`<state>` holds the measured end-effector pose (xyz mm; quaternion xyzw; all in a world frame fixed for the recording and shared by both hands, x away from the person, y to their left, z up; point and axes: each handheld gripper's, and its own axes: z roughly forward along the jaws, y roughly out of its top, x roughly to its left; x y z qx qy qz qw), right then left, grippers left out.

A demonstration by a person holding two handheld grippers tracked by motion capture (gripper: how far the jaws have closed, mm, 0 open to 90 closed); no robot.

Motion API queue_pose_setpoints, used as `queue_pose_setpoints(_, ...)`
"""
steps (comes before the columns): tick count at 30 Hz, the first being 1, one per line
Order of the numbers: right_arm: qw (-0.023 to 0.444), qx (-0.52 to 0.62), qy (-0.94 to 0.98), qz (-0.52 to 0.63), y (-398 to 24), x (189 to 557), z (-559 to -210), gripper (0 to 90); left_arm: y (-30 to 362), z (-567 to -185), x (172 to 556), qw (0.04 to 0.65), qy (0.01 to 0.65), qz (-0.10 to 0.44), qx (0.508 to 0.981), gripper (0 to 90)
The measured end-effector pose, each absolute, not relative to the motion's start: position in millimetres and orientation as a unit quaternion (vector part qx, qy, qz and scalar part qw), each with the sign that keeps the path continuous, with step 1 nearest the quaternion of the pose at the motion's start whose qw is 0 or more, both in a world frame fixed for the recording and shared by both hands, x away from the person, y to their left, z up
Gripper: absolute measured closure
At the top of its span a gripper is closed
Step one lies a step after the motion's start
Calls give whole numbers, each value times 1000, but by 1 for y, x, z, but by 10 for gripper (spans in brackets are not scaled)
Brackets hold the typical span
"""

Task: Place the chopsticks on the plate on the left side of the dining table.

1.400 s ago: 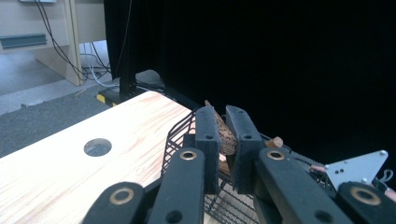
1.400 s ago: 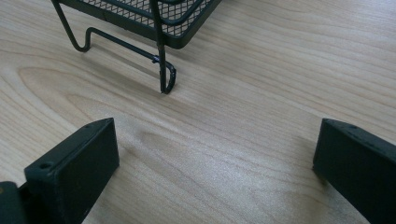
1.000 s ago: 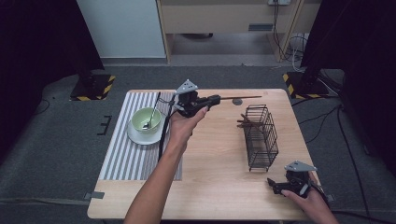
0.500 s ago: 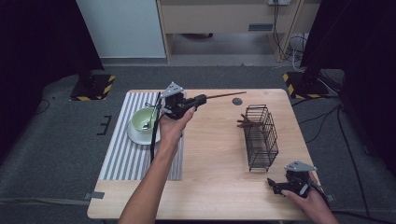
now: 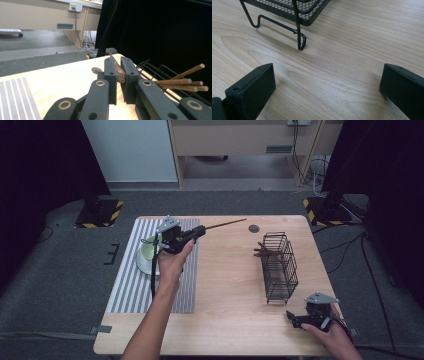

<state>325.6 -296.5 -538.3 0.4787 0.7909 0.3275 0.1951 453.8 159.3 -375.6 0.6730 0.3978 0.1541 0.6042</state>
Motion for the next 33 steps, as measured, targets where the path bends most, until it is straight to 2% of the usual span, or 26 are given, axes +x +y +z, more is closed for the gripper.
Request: queue_pose_setpoints(33,196,480,790,327,-296,326,-538,3,216,-415,430,582,448,181,653,837)
